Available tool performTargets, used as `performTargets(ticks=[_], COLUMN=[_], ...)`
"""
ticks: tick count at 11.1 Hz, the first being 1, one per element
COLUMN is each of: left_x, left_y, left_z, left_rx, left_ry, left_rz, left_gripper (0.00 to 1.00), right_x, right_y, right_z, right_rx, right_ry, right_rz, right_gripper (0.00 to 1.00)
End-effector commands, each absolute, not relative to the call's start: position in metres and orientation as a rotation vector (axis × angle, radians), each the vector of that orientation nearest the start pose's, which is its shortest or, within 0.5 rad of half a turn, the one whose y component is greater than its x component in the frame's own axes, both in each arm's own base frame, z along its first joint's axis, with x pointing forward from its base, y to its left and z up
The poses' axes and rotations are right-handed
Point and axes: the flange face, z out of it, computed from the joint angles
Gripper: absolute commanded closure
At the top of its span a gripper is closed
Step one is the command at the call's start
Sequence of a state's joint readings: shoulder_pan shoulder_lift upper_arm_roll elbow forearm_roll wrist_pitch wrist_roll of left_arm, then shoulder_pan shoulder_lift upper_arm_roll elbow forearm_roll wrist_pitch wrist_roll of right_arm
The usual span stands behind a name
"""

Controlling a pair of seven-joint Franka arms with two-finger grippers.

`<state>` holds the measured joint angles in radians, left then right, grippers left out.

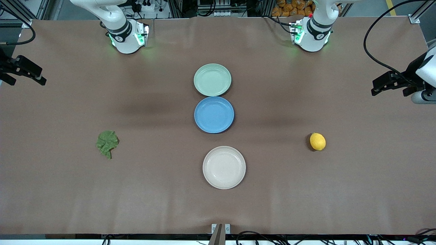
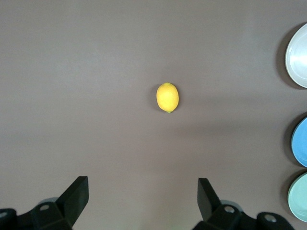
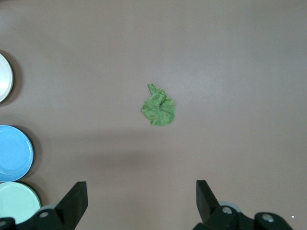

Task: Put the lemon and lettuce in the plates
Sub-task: 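Reach the left gripper to the lemon while the right gripper reaches the lettuce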

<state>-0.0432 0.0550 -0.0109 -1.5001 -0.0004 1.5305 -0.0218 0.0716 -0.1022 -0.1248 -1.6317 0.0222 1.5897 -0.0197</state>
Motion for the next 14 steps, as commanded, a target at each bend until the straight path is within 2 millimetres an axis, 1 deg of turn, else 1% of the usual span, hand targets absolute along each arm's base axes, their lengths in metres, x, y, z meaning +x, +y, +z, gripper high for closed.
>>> performTargets(ticks=[1,3,4,5,6,7,8,9,10,11,12,13,14], left_x=[0.567,0.582,0.598,0.616,0.630,0.640,0.651,0.663,0.670,0.672,0.672,0.672,0.673], left_y=[-0.029,-0.032,-0.033,-0.037,-0.043,-0.045,-0.052,-0.067,-0.091,-0.109,-0.124,-0.129,-0.130], left_z=[0.629,0.605,0.584,0.562,0.541,0.520,0.497,0.469,0.444,0.422,0.407,0.393,0.381], left_rx=[-3.168,-3.163,-3.162,-3.162,-3.160,-3.158,-3.153,-3.150,-3.142,-3.136,-3.136,-3.133,-3.136], left_ry=[0.128,0.115,0.110,0.108,0.119,0.125,0.162,0.204,0.256,0.269,0.287,0.229,0.095], left_rz=[0.049,0.110,0.146,0.166,0.173,0.193,0.183,0.171,0.178,0.207,0.238,0.269,0.270], left_gripper=[0.00,0.00,0.00,0.00,0.00,0.00,0.00,0.00,0.00,0.00,0.00,0.00,0.00], right_x=[0.522,0.523,0.523,0.525,0.527,0.532,0.535,0.540,0.544,0.548,0.550,0.550,0.551], right_y=[-0.029,-0.029,-0.030,-0.030,-0.030,-0.031,-0.031,-0.035,-0.036,-0.035,-0.035,-0.035,-0.036], right_z=[0.648,0.646,0.641,0.629,0.612,0.592,0.571,0.548,0.532,0.525,0.524,0.521,0.511], right_rx=[-3.119,-3.119,-3.119,-3.120,-3.120,-3.120,-3.123,-3.124,-3.126,-3.127,-3.128,-3.128,-3.130], right_ry=[0.030,0.042,0.047,0.047,0.050,0.053,0.053,0.066,0.069,0.070,0.070,0.070,0.072], right_rz=[-0.072,-0.065,-0.046,-0.010,0.026,0.043,0.045,0.048,0.057,0.067,0.062,0.064,0.064], right_gripper=[0.00,0.00,0.00,0.00,0.00,0.00,0.00,0.00,0.00,0.00,0.00,0.00,0.00])
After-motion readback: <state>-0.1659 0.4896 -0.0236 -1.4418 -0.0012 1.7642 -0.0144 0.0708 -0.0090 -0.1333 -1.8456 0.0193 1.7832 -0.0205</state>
